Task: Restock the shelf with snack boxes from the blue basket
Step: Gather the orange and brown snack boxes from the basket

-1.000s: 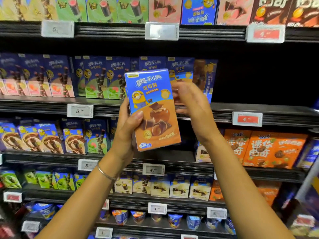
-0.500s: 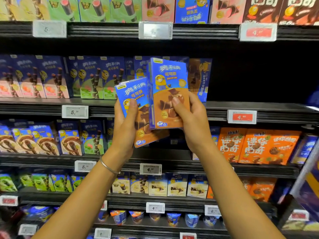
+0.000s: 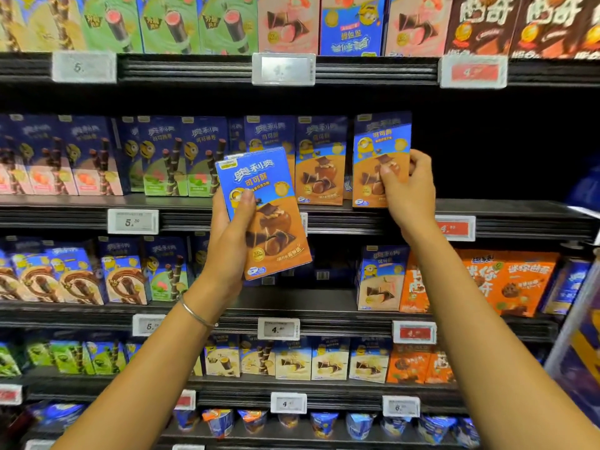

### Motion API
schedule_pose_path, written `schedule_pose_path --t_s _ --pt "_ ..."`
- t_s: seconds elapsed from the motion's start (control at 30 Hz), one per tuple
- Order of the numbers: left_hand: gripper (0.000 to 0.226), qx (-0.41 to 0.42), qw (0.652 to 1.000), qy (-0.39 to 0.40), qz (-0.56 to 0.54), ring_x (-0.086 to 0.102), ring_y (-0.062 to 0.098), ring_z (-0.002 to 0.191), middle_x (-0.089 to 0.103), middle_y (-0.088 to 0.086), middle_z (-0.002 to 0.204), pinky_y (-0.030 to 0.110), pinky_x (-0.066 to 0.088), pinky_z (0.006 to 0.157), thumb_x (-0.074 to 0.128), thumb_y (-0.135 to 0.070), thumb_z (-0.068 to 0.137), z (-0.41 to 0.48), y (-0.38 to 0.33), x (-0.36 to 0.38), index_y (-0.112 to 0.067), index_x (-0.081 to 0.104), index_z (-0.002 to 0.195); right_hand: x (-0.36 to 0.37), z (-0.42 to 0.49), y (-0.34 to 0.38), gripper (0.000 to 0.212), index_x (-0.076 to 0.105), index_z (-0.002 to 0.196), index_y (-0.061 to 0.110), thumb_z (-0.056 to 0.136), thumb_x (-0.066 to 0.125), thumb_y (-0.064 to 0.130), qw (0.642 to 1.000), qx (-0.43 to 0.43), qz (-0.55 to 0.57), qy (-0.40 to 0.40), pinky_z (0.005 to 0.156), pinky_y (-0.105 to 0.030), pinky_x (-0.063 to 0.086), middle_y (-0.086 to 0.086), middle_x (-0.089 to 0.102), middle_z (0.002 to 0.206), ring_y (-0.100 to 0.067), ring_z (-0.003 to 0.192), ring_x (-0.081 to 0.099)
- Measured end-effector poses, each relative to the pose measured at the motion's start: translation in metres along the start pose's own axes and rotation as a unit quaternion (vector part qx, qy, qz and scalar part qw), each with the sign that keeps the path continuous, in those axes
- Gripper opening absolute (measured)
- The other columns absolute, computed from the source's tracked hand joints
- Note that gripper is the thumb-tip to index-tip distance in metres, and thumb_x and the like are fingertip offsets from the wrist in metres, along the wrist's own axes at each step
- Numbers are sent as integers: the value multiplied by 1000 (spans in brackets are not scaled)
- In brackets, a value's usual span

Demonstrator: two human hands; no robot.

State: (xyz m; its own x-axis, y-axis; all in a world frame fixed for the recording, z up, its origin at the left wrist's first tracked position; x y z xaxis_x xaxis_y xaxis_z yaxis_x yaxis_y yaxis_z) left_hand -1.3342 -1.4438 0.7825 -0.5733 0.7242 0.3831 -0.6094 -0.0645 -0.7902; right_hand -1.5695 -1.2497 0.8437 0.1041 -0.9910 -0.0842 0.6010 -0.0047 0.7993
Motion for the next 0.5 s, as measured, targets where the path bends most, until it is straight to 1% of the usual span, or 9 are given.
schedule_pose_path --t_s 0.07,0.17,0.2,0.27,0.3,0.33,0.4,0.43,0.5 --pt "49 1 1000 1 1 77 28 108 75 2 128 41 64 79 68 -51 93 1 -1 1 -28 54 133 4 5 -2 47 45 135 22 94 64 30 999 -15 -33 6 95 -35 53 5 62 125 -13 112 61" --pt "45 3 1000 6 6 77 28 108 75 4 128 40 64 78 66 -48 98 4 -1 2 -26 53 135 13 10 -5 43 46 132 19 95 63 32 996 -26 -75 30 79 -23 45 9 59 111 -10 101 58" --pt "44 4 1000 6 7 77 28 108 75 4 128 40 64 78 64 -46 99 5 -1 2 -25 52 136 15 12 -5 41 47 131 18 95 62 33 995 -27 -87 38 77 -22 43 7 60 112 -11 99 57" --pt "47 7 1000 7 10 77 29 108 75 5 128 40 64 79 62 -44 99 6 -2 2 -22 51 138 19 16 -6 43 45 131 16 96 61 34 993 -24 -109 48 82 -27 44 -1 62 122 -18 108 59" --pt "48 9 1000 8 11 77 29 108 74 6 129 40 64 78 62 -44 99 7 -3 3 -20 50 140 21 16 -6 49 43 134 14 95 62 36 992 -20 -116 52 87 -31 45 -5 59 128 -23 116 58" --pt "49 11 1000 8 11 77 30 108 74 7 130 40 64 79 62 -43 100 8 -4 3 -20 50 141 22 16 -6 60 38 139 12 92 65 39 991 -12 -118 55 93 -36 47 -8 55 135 -27 122 55" --pt "52 17 1000 5 11 75 31 111 72 9 133 43 65 82 61 -43 100 11 -8 4 -18 48 144 26 11 -6 93 20 152 12 84 71 49 990 -2 -124 62 103 -47 47 -13 40 147 -32 133 46" --pt "54 22 1000 1 9 74 32 113 71 10 135 45 64 85 61 -42 101 13 -11 5 -17 47 146 29 8 -5 107 10 156 15 80 74 55 989 -6 -134 67 106 -51 45 -14 32 151 -34 136 41" --pt "57 28 1000 -11 3 74 32 115 70 12 137 46 64 89 59 -42 103 18 -17 4 -14 45 150 35 2 -3 128 -4 158 18 72 78 63 984 -13 -163 72 105 -54 41 -15 24 155 -38 140 33"
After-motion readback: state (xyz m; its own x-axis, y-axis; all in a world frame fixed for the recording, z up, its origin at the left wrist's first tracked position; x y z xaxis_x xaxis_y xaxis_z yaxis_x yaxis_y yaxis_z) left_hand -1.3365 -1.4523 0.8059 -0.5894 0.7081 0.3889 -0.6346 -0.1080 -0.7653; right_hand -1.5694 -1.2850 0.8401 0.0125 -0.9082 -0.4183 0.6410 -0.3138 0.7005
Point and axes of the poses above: each hand's wrist, its own z-axis towards the middle knuckle, its own x-axis out of the palm, y = z × x, the point moved 7 cm from there along z, towards the middle knuckle
